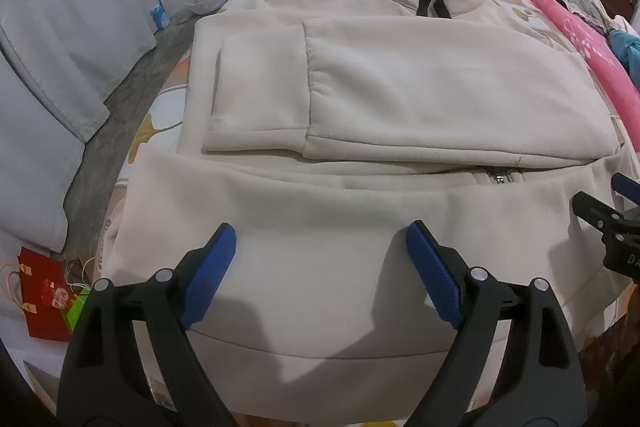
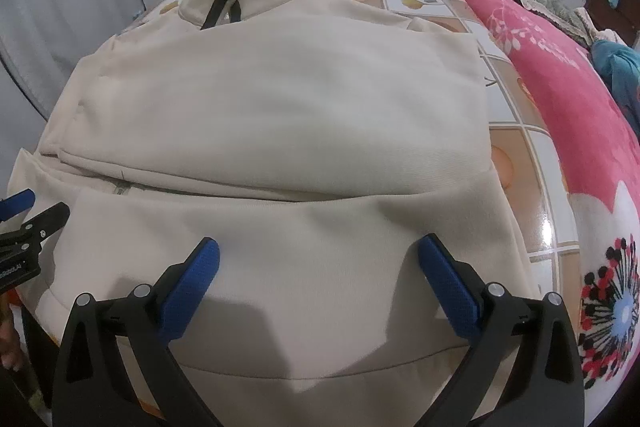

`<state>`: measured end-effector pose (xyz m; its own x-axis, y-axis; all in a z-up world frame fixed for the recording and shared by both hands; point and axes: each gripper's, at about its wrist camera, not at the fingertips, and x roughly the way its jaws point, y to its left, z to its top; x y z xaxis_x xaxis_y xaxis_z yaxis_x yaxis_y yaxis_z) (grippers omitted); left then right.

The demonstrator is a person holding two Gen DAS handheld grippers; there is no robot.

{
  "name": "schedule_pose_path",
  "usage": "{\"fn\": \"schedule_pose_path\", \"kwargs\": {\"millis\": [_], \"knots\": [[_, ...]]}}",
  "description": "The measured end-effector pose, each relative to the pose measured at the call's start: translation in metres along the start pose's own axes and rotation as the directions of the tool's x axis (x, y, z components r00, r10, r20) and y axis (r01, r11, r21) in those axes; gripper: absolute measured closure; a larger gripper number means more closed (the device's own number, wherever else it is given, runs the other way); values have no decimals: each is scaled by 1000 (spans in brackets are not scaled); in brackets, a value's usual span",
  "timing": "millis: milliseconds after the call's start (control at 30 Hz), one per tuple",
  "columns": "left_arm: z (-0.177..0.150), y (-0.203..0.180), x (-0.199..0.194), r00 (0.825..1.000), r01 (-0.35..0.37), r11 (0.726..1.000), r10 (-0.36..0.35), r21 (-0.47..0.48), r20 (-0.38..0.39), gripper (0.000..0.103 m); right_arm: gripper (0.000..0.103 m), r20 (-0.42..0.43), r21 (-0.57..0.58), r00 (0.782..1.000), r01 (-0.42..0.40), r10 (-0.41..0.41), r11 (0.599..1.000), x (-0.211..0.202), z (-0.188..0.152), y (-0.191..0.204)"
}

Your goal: Fold large clothes

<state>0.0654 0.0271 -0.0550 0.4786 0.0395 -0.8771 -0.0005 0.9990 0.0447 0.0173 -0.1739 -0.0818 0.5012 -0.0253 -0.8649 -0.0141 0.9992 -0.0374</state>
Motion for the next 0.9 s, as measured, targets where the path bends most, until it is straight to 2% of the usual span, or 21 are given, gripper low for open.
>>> {"fn": "schedule_pose_path", "kwargs": {"millis": [433,900], "knots": [[-7,-2,-2,1000,-15,999,16,-36,18,19,6,45,-26,999,-10,11,1000,-3,-8,-1],[-2,-4,-1,1000,-24,999,24,-28,-8,19,6,48,-35,999,-15,17,999,-3,-9,-3]]}}
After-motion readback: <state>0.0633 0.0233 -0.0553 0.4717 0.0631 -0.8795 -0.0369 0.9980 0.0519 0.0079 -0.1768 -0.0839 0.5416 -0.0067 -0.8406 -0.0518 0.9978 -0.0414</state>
